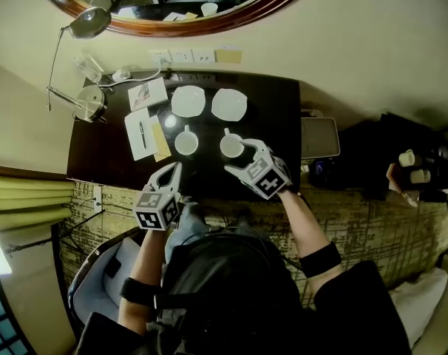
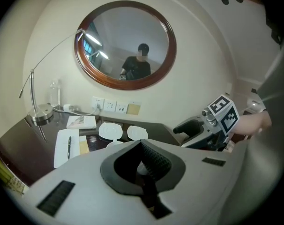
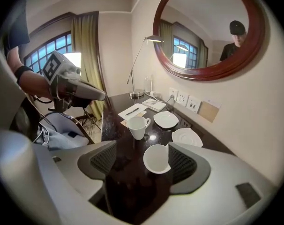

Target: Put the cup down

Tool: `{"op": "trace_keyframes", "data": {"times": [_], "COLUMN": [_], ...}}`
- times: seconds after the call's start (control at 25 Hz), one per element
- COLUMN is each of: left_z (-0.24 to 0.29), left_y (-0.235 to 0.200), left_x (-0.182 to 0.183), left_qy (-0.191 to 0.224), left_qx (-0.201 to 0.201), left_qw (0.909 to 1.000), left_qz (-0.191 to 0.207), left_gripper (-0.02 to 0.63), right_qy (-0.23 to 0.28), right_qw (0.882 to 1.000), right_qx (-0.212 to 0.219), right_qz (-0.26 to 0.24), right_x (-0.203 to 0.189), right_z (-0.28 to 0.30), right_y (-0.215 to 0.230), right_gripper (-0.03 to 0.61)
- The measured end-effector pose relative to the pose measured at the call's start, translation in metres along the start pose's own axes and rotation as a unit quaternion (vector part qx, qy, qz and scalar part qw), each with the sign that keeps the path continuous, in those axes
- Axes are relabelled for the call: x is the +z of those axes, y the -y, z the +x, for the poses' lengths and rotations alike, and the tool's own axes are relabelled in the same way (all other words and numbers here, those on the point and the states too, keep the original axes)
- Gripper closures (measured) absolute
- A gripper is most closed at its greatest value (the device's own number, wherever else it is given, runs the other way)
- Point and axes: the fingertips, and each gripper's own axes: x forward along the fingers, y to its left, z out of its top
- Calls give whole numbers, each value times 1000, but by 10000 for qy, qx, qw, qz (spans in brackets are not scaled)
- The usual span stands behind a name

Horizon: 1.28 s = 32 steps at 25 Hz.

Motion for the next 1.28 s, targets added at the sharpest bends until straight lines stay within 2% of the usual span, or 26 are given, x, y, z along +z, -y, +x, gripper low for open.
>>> {"op": "trace_keyframes", "data": {"times": [0.16,0.36,0.56,0.96,1.08,1.28], "left_z": [10,28,47,88,97,103], "left_y": [-2,1,3,10,18,25], "left_x": [-3,-5,-1,1,-1,-6], "left_qy": [-80,-145,-215,-260,-324,-461], "left_qx": [-101,-176,-281,-452,-604,-741], "left_qw": [9999,9997,9991,9982,9971,9954], "left_qz": [-31,119,251,302,325,383], "left_gripper": [608,608,608,608,608,608], "right_qy": [-441,-1120,-1532,-1814,-1848,-1734], "right_qw": [9979,9883,9795,9732,9714,9748], "right_qx": [85,260,392,679,836,778], "right_qz": [-475,-1002,-1248,-1238,-1232,-1165], "right_x": [-6,-30,-46,-67,-71,-68], "right_z": [25,62,89,121,124,126], "right_y": [11,23,34,37,32,32], "right_gripper": [107,63,63,64,132,140]}}
